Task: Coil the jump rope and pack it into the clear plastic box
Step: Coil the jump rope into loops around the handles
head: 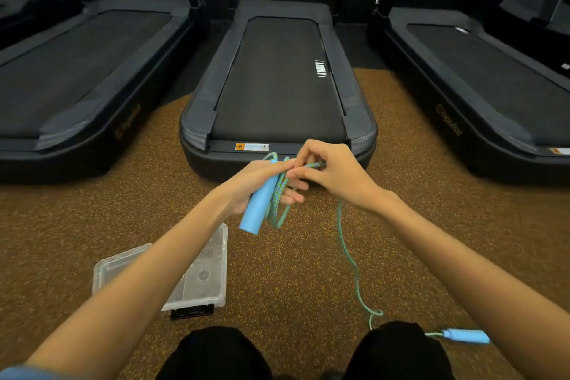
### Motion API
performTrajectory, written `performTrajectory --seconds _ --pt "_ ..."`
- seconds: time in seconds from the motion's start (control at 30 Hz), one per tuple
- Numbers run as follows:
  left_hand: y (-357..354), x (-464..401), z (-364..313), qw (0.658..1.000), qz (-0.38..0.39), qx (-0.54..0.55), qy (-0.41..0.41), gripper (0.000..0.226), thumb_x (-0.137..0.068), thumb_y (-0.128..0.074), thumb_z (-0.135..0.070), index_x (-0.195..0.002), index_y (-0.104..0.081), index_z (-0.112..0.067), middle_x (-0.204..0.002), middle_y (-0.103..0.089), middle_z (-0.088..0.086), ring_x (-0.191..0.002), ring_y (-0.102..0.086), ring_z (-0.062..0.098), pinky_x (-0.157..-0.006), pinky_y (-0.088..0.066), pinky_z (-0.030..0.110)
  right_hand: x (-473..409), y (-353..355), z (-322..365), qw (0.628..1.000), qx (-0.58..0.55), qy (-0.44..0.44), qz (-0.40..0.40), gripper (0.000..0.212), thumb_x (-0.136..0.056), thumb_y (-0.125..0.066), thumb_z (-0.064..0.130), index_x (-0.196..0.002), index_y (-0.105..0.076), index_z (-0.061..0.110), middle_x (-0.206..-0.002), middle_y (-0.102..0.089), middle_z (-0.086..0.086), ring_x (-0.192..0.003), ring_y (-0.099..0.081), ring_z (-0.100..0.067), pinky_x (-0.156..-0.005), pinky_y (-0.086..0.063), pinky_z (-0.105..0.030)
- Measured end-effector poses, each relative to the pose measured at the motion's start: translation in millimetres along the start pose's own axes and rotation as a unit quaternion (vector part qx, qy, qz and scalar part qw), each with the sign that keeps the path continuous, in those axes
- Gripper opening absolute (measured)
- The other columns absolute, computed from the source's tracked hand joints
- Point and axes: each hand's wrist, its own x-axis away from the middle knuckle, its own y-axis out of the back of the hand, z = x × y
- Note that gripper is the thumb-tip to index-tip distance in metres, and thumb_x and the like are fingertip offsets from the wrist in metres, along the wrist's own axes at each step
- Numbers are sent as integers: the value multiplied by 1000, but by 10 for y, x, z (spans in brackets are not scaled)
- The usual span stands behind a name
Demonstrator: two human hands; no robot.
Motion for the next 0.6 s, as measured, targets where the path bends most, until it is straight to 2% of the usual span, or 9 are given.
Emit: performTrajectory --seconds 0.1,0.17,0.23,0.33,0.43,0.53,0.6 --pt "-27 1 5 999 -8 -30 -8 27 -91 -56 -31 -97 -65 -5 -72 -69 14 -45 -59 16 -41 -47 19 -9 30 -14 1000 -13 -13 -8 23 -76 -79 29 -78 -59 18 -67 -63 -7 -64 -58 -21 -65 -49 -43" --pt "-31 2 7 999 -8 -36 -7 27 -91 -56 -35 -91 -62 -8 -64 -65 10 -40 -51 13 -38 -42 18 2 45 -30 999 -33 -18 -13 27 -76 -80 24 -81 -57 11 -64 -62 -2 -58 -58 -4 -60 -48 -26" --pt "-27 -2 6 999 -7 -44 -2 34 -91 -56 -39 -91 -60 -5 -57 -58 5 -38 -46 10 -37 -39 17 10 51 -46 998 -51 -28 -17 29 -75 -81 19 -81 -56 6 -61 -58 0 -54 -55 4 -56 -39 -12" --pt "-26 -2 -2 998 3 -55 6 48 -91 -53 -45 -101 -65 0 -52 -47 0 -38 -41 9 -39 -38 16 1 51 -107 998 -36 -36 -25 32 -73 -82 28 -79 -56 11 -63 -57 -10 -56 -44 -5 -55 -35 -21" --pt "-7 -8 -5 998 9 -64 11 51 -86 -54 -50 -96 -66 -2 -52 -43 -1 -40 -40 9 -41 -38 17 -21 58 -200 997 -38 -47 -39 32 -72 -82 31 -77 -58 10 -66 -57 -12 -59 -43 -9 -57 -34 -24" --pt "31 -31 -9 997 4 -75 11 46 -85 -59 -49 -93 -66 -4 -53 -43 -1 -42 -41 11 -42 -39 18 -39 74 -264 996 -51 -51 -54 32 -73 -81 31 -75 -60 7 -65 -54 -7 -60 -42 -7 -59 -35 -22" --pt "52 -42 -11 996 -1 -86 0 37 -87 -61 -42 -90 -66 -6 -53 -44 -2 -42 -42 10 -43 -39 18 -58 79 -315 995 -59 -56 -58 31 -74 -80 30 -75 -61 6 -66 -55 -10 -62 -42 -9 -60 -35 -24"
